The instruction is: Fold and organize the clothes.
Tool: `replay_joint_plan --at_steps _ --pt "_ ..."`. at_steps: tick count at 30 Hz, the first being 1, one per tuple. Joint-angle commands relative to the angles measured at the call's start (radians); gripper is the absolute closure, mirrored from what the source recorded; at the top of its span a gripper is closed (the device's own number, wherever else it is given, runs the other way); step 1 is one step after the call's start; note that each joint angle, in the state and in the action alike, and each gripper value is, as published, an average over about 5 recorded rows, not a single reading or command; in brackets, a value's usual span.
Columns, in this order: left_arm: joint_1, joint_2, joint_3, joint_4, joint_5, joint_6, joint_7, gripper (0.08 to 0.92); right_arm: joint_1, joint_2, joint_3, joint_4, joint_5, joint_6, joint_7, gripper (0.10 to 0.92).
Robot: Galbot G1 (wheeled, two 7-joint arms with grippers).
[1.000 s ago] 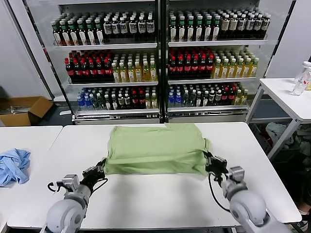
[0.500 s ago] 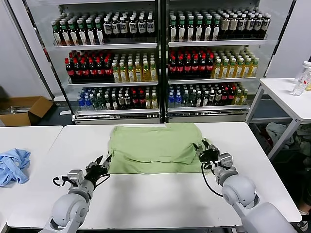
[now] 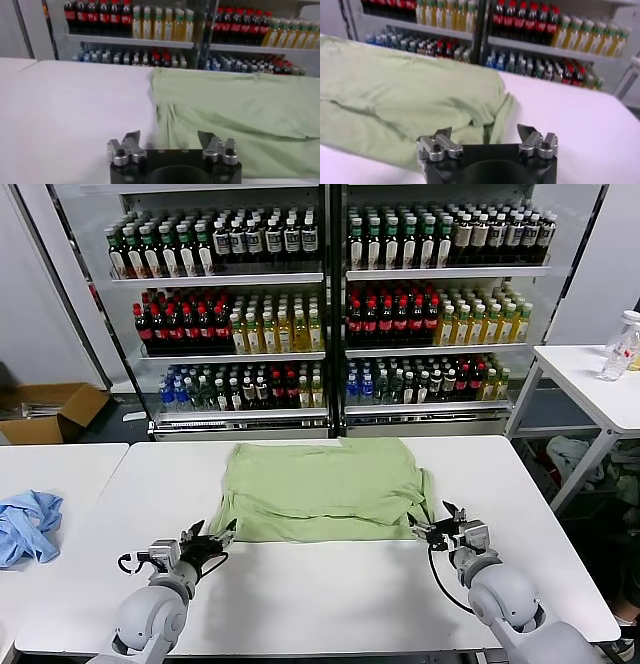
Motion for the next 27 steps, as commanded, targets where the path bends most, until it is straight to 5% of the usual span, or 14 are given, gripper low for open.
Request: replay_joint_plan --at_steps 1,17,27 --pt "-0.023 -0.006 0.017 0.057 -0.016 0.006 -0.003 0.377 0.009 0.020 -0.016 -0.052 0.043 -0.022 0.006 0.423" --pt "0.098 -0.014 -0.034 -0.085 -0.123 0.008 0.039 0.842 -0.106 -0.047 0.013 0.067 0.055 0.035 -0.017 0.861" --pt "0.386 -0.031 -0.148 -0.324 -0.092 -0.005 0.037 0.904 -0.370 -0.153 0.120 0.318 0.026 0.060 -0.008 0.877"
